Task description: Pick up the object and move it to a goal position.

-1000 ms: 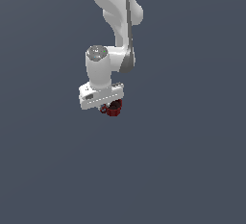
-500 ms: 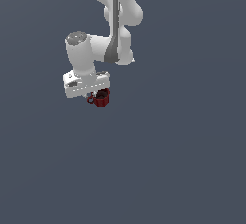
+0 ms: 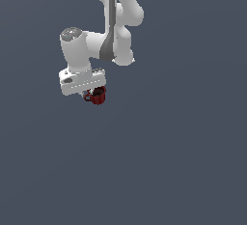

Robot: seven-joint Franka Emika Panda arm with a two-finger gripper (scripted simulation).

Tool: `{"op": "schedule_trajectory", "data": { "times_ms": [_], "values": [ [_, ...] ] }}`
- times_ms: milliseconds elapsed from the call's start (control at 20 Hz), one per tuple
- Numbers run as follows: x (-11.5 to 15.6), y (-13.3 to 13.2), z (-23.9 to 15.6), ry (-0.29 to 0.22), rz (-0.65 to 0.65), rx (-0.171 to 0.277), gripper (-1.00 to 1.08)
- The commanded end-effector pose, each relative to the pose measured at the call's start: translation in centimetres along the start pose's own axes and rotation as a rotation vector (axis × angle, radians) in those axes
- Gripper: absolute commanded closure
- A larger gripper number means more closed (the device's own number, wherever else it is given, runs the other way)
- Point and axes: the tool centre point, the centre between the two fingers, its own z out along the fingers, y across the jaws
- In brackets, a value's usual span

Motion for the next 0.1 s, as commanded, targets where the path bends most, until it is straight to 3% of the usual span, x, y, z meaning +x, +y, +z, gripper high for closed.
{"op": "schedule_trajectory", "data": {
  "times_ms": [0,50],
  "values": [
    [0.25,-0.03,-0.06,0.001,-0.001,-0.002,1.08],
    [0.27,-0.05,-0.05,0.001,-0.001,-0.002,1.08]
  ]
}}
